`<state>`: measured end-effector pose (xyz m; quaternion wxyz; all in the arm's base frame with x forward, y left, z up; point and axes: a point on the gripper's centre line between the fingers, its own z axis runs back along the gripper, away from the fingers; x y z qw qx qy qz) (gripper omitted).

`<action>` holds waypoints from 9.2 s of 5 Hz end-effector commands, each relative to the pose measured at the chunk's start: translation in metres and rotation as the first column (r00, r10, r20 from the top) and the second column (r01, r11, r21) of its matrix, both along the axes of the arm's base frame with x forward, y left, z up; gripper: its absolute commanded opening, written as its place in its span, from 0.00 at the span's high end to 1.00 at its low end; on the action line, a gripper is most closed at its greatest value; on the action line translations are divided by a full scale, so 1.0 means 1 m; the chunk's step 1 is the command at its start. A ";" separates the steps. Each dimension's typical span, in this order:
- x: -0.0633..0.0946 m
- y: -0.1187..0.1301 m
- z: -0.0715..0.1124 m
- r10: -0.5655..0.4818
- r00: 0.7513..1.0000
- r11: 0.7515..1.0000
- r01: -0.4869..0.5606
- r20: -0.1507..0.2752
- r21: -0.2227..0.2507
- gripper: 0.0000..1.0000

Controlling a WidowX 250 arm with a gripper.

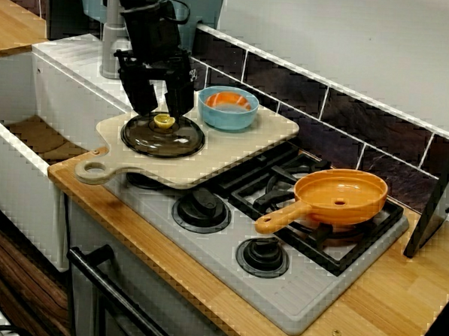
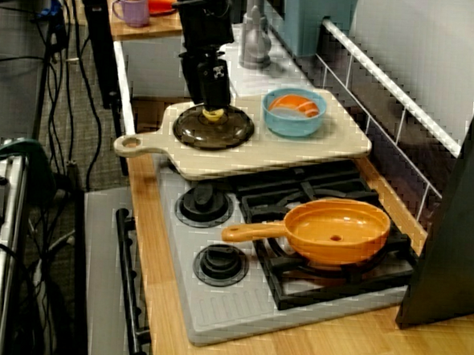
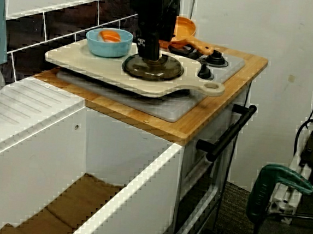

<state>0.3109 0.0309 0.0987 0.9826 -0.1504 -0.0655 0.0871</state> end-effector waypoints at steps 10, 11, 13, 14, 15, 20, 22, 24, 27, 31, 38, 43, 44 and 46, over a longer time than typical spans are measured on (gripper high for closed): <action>0.018 -0.119 0.028 -0.289 0.946 0.950 0.265 0.147 0.167 0.00; 0.014 -0.131 0.018 -0.220 0.961 0.968 0.195 0.167 0.156 0.00; 0.014 -0.151 0.009 -0.187 0.968 0.976 0.165 0.166 0.139 0.00; 0.021 -0.155 0.004 -0.173 0.974 0.980 0.154 0.150 0.126 0.00; 0.024 -0.158 -0.002 -0.169 0.976 0.980 0.151 0.139 0.129 0.00; 0.014 -0.167 -0.017 -0.186 0.975 0.981 0.178 0.123 0.073 0.00; 0.005 -0.176 -0.023 -0.205 0.971 0.978 0.198 0.126 0.072 0.00; 0.002 -0.183 -0.041 -0.194 0.974 0.978 0.183 0.118 0.096 0.00; 0.003 -0.179 -0.042 -0.159 0.979 0.983 0.146 0.124 0.108 1.00; 0.005 -0.159 -0.005 -0.113 0.983 0.993 0.106 0.147 0.057 1.00; -0.005 -0.149 0.021 -0.348 0.919 0.916 0.292 0.183 0.277 1.00; -0.002 -0.141 0.025 -0.499 0.846 0.820 0.390 0.189 0.420 1.00; 0.001 -0.141 0.025 -0.508 0.842 0.810 0.395 0.181 0.433 1.00; 0.003 -0.135 0.036 -0.502 0.844 0.817 0.391 0.188 0.424 1.00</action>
